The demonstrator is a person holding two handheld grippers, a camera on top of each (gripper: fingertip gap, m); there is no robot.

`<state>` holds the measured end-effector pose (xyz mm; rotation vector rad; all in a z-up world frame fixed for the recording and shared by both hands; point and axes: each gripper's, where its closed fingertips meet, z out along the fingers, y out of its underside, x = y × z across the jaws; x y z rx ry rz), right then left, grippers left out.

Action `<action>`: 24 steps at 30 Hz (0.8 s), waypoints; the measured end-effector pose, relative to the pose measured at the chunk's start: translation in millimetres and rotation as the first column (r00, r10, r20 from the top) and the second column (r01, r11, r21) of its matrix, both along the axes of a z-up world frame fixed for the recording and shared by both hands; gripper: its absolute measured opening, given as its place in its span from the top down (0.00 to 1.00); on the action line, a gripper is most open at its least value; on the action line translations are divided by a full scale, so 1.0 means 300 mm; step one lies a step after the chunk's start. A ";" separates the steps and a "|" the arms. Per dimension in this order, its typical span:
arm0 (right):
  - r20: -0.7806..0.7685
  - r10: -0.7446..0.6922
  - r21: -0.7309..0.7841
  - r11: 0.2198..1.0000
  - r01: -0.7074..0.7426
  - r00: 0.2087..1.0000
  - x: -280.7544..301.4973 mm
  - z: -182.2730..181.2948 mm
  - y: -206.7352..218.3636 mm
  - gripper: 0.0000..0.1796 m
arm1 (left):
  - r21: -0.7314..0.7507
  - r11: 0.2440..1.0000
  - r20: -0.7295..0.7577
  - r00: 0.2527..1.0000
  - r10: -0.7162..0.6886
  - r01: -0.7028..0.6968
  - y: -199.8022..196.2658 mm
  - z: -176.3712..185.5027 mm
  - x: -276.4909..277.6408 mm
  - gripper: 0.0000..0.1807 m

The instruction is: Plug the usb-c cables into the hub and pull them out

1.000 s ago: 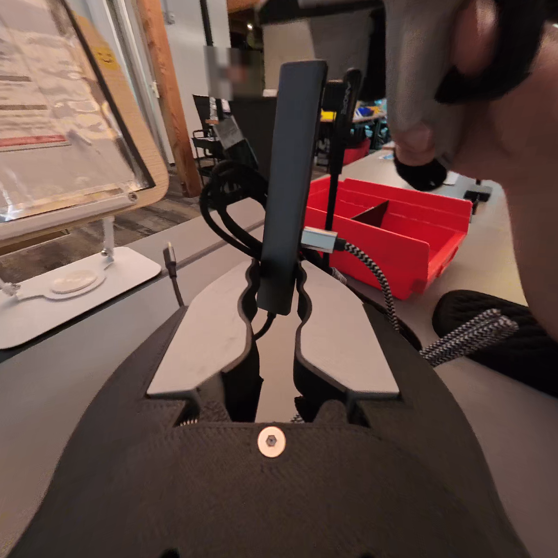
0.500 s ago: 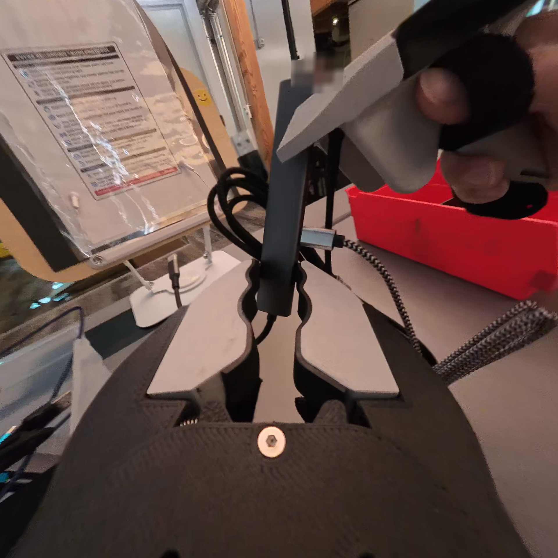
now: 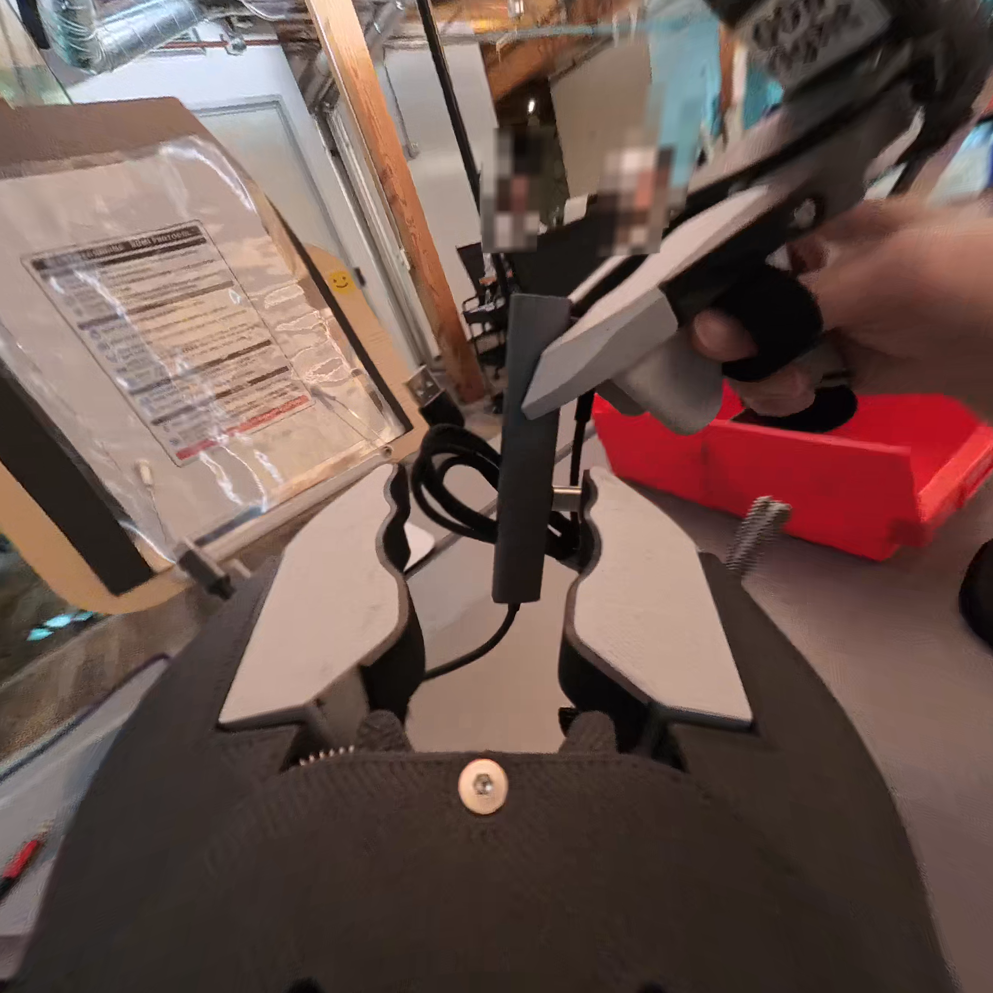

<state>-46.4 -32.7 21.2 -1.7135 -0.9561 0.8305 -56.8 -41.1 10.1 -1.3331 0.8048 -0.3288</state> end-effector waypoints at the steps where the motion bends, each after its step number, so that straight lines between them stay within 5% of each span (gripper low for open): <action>1: -0.001 -0.005 -0.005 1.000 0.005 1.000 -0.004 -0.001 -0.001 0.94 | 0.016 1.000 -0.059 0.998 0.027 -0.027 0.012 -0.006 0.014 0.68; 10: -0.007 -0.092 0.038 0.995 0.092 0.996 0.010 0.032 0.006 0.94 | 0.005 1.000 -0.239 0.971 0.002 -0.001 0.070 -0.006 0.111 0.87; 16: -0.049 -0.109 0.143 0.983 0.115 0.993 0.022 0.089 0.005 0.89 | 0.022 1.000 -0.118 0.993 -0.001 0.004 0.100 0.047 0.126 0.87; 19: -0.192 -0.097 0.306 0.939 0.154 0.977 0.048 0.204 -0.017 0.84 | -0.010 1.000 0.020 1.000 -0.014 0.014 0.112 0.091 0.086 0.87; 24: -0.305 -0.121 0.451 0.856 0.255 0.945 0.061 0.263 -0.029 0.90 | -0.083 0.995 0.165 0.985 -0.043 0.058 0.120 0.113 0.024 0.87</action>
